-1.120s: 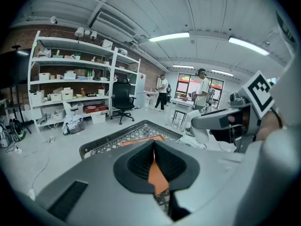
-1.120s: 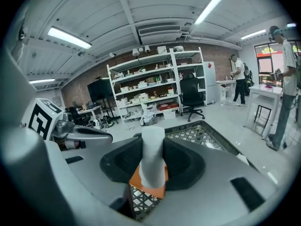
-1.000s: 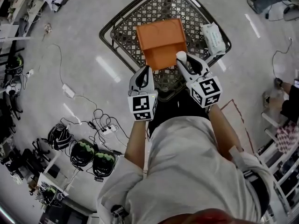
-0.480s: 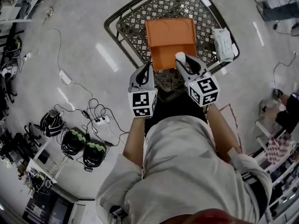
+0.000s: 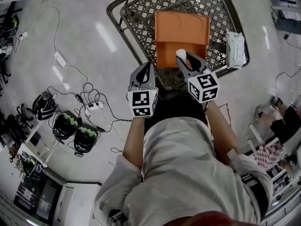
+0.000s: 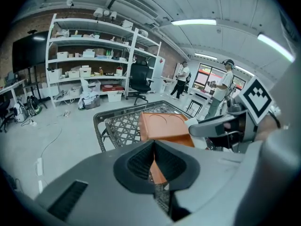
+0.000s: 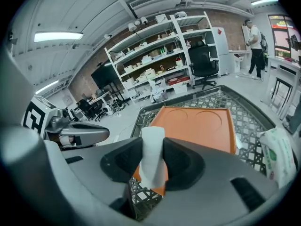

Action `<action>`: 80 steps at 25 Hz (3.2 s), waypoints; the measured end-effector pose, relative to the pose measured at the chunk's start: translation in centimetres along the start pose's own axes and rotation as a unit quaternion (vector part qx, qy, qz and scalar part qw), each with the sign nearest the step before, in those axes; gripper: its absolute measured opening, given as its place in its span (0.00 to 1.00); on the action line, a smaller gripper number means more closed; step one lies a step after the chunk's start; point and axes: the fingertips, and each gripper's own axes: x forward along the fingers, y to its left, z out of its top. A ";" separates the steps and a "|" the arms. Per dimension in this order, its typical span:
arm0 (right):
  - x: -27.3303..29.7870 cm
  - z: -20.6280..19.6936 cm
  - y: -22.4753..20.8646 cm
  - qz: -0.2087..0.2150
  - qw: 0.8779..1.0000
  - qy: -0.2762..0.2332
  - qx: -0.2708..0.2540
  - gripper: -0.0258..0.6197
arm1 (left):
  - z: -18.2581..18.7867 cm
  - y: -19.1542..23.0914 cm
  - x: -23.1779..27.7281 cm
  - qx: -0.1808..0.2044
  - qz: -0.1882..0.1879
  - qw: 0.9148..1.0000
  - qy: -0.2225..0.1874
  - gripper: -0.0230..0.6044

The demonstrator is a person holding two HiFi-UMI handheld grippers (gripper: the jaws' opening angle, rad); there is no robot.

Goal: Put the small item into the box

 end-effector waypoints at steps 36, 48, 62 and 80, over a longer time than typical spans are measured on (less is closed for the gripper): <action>10.0 -8.0 -0.6 0.001 0.986 0.166 0.001 0.24 | -7.1 3.7 3.0 -0.075 0.042 0.994 0.072 0.05; 10.8 -8.6 -0.1 0.000 0.983 0.183 -0.008 0.24 | -7.9 4.2 2.3 -0.085 0.049 0.992 0.075 0.05; 11.2 -8.9 -0.1 -0.012 0.981 0.194 -0.008 0.28 | -8.5 4.5 1.5 -0.089 0.050 0.992 0.075 0.05; 3.9 -3.5 2.6 -0.031 0.992 0.118 -0.016 0.33 | -2.5 2.5 -2.6 -0.056 0.006 0.998 0.013 0.05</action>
